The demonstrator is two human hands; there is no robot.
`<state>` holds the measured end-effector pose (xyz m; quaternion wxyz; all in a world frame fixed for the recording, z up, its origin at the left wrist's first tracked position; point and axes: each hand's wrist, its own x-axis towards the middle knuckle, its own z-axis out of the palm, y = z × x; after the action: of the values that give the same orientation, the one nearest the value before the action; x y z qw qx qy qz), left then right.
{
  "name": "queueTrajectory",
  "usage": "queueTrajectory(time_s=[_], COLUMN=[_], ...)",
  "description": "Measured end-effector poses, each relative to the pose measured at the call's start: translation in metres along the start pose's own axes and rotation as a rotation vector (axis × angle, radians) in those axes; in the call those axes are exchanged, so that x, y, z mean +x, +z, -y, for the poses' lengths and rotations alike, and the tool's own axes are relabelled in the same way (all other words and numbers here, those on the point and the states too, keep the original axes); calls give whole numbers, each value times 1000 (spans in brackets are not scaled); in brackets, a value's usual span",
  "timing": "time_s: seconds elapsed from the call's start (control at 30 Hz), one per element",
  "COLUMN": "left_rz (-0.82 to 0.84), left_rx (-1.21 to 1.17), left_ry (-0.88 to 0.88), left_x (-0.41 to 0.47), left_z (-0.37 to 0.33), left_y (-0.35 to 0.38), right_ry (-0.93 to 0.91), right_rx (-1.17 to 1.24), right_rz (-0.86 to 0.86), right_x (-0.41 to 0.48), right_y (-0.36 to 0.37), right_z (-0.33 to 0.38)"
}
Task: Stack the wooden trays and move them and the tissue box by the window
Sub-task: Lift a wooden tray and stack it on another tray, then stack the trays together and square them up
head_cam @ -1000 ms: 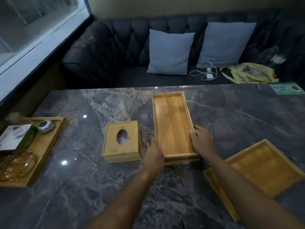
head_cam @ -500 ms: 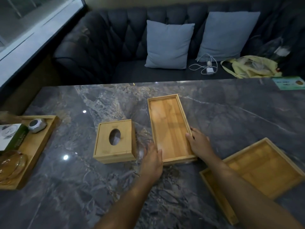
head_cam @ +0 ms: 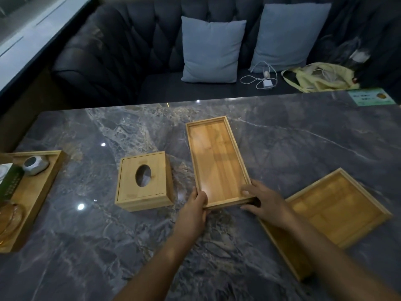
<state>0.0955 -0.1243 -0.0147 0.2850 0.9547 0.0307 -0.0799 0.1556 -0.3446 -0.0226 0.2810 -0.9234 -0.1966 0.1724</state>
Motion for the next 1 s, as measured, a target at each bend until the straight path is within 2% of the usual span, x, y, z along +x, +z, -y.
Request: queueTrajectory(time_s=[0.13, 0.33, 0.67, 0.8, 0.9, 0.93, 1.0], left_rz=[-11, -44, -61, 99, 250, 221, 107], left_rx=[-7, 3, 41, 181, 357, 386, 286], left_ry=[26, 21, 53, 57, 23, 32, 116], left_x=[0, -4, -9, -6, 0, 2, 4], left_z=[1, 1, 0, -7, -25, -34, -55], left_y=[0, 0, -4, -22, -42, -47, -48], right_ry=[-112, -208, -115, 2, 9, 34, 130], right_rx=[-123, -209, -304, -185, -105, -90, -87], right_rz=[-152, -246, -214, -209, -331, -376, -475], right_x=[-4, -7, -15, -20, -33, -39, -50], right_y=[4, 9, 9, 4, -2, -4, -7], right_z=[-4, -4, 5, 8, 7, 6, 3])
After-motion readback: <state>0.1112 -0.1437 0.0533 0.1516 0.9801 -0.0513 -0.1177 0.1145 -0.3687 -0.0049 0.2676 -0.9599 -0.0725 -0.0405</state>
